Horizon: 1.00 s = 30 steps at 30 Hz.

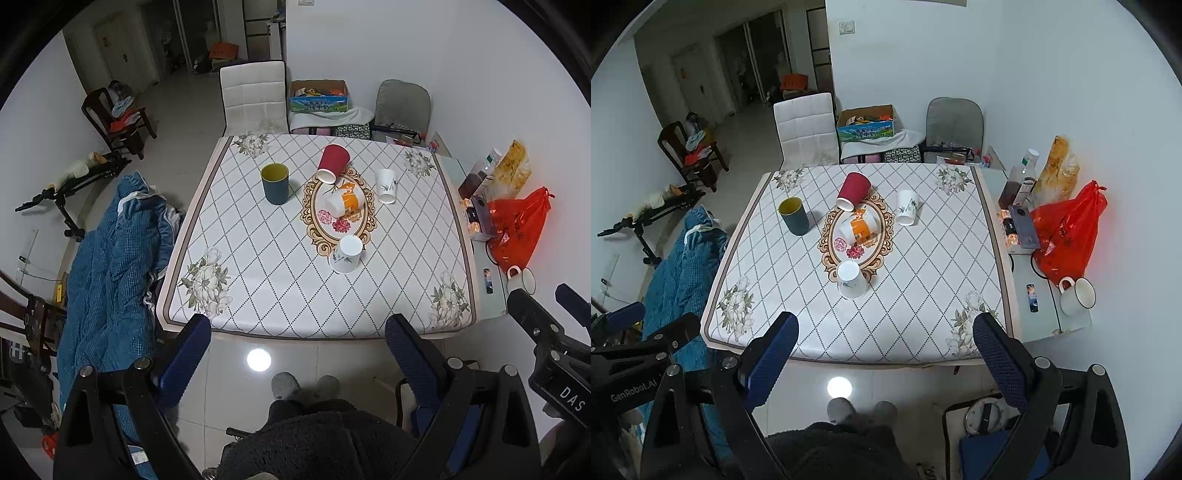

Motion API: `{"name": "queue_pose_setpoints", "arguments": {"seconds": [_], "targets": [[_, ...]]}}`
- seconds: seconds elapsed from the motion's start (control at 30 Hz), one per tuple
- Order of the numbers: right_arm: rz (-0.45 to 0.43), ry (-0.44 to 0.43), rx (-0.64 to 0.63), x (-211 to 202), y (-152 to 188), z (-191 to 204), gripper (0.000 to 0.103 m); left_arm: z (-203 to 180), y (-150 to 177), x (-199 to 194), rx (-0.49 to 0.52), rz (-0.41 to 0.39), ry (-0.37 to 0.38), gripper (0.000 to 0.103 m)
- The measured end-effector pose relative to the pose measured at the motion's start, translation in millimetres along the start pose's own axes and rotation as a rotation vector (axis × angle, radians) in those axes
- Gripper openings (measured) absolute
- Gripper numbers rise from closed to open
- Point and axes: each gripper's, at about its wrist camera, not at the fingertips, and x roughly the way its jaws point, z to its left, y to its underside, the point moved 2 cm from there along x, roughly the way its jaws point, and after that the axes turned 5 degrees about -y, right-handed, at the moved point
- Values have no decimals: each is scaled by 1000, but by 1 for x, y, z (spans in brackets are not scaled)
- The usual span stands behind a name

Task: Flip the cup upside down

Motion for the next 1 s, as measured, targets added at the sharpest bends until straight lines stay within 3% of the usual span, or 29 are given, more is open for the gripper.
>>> {"name": "queue_pose_setpoints", "arguments": {"seconds": [1.0], "targets": [[7,-23,-28,-8,14,2,98,3,1,-8,-14,-18,-22,97]]}}
